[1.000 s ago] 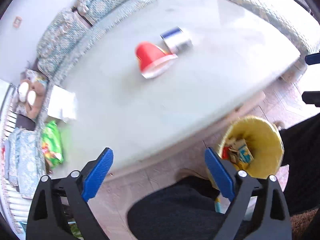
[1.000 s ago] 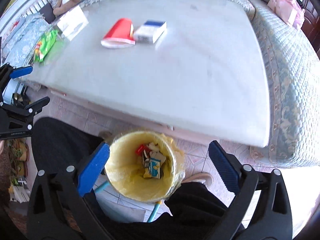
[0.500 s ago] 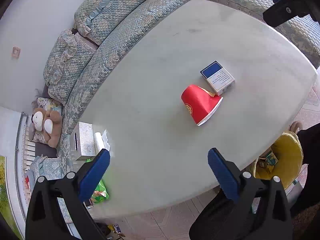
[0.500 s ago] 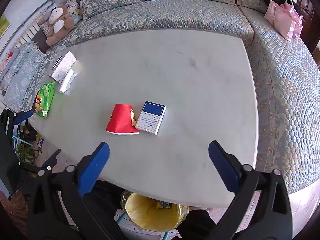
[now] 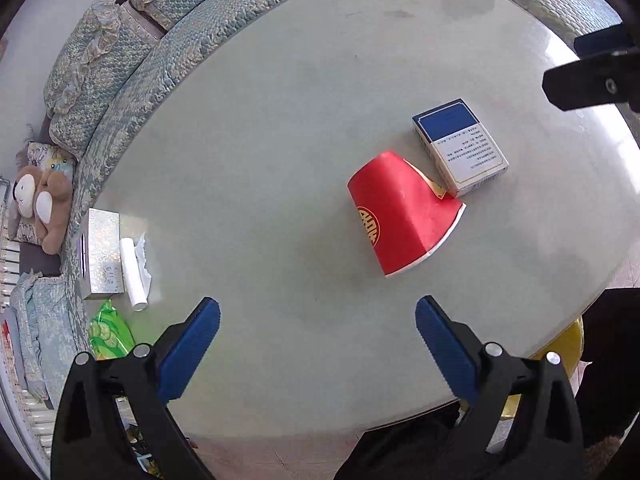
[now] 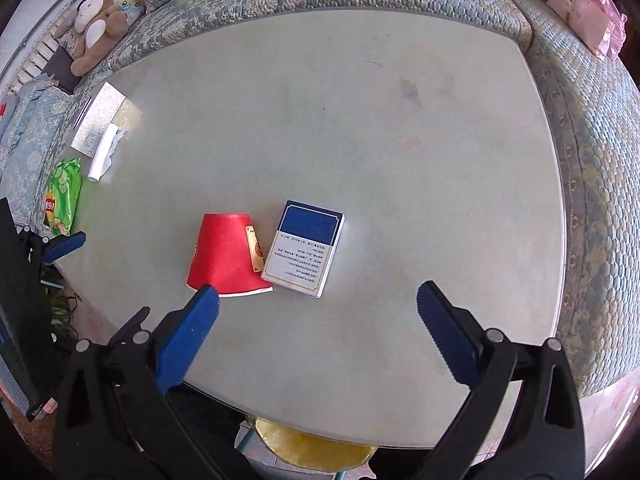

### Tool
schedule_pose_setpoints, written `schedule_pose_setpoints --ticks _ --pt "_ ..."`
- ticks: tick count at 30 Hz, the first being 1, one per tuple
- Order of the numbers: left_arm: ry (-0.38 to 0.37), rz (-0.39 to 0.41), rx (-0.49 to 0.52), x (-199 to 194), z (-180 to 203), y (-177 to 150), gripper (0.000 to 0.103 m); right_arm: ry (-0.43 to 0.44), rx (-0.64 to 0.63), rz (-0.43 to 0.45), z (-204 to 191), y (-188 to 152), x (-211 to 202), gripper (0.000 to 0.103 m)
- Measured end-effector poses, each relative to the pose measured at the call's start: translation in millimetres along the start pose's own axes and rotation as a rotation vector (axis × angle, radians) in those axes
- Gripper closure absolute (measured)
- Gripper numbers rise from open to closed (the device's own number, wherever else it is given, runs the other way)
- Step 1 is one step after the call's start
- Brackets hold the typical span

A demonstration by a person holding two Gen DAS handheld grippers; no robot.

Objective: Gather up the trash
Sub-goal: 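Move the left tool to the red paper cup while the right tool approaches the blue cigarette pack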

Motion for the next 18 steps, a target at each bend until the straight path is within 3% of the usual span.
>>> schedule_pose_setpoints --ticks 12,18 --pt "-0.125 -0.025 -0.123 28.6 -11.3 44.2 0.007 0.012 -0.018 -0.049 -6.7 14.3 45.1 0.006" --pt "-0.247 -0.038 -0.237 50.5 -14.4 56.0 0.007 0.031 0.016 -0.077 -1.6 25.1 64.8 0.006"
Point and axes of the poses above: each gripper's, at about its wrist camera, not at the fingertips, and x roughly the way its jaws point, z to its right, y to its top, the point moved 1 cm from there along x, roughly the way its jaws point, and after that the axes turned 8 degrees about x, right-handed, at the moved point
